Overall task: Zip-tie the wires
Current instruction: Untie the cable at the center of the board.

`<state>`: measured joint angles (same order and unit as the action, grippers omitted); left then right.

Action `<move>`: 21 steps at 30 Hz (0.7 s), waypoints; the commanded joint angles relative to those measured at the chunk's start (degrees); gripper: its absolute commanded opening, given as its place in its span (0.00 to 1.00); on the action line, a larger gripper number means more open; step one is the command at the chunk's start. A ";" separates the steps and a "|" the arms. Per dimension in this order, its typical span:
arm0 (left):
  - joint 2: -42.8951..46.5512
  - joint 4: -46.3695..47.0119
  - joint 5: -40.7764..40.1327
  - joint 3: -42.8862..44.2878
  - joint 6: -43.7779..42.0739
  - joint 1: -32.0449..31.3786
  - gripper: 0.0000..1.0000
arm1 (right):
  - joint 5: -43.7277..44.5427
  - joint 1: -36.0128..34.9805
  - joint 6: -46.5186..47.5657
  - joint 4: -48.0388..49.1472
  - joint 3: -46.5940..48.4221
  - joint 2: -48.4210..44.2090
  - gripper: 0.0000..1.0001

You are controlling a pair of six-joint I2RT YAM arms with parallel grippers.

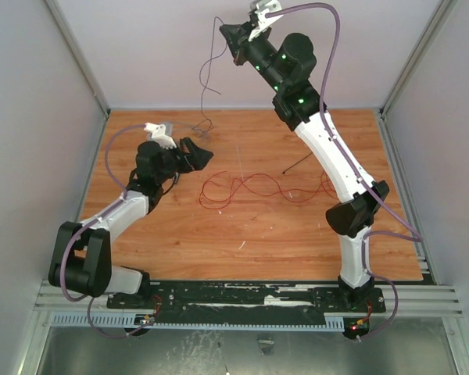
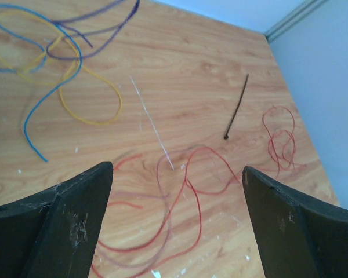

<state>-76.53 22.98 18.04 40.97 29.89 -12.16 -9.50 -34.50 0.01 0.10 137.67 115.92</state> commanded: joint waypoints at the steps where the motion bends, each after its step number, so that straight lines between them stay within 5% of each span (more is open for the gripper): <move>1: -3.01 7.76 -8.42 4.50 -2.23 -0.49 0.98 | -1.64 -0.49 0.07 -1.29 -0.32 -3.15 0.00; 10: -10.02 5.32 -17.59 11.18 -9.24 -0.54 0.97 | -2.86 -0.47 0.05 -1.39 -1.48 -5.46 0.00; 21: -22.15 2.16 -14.63 22.15 -17.28 -0.49 0.62 | -5.13 -0.39 0.09 -0.76 -4.70 -7.82 0.00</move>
<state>-96.64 24.27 3.14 60.75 16.34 -12.78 -12.71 -34.50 0.03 -1.43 134.78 110.39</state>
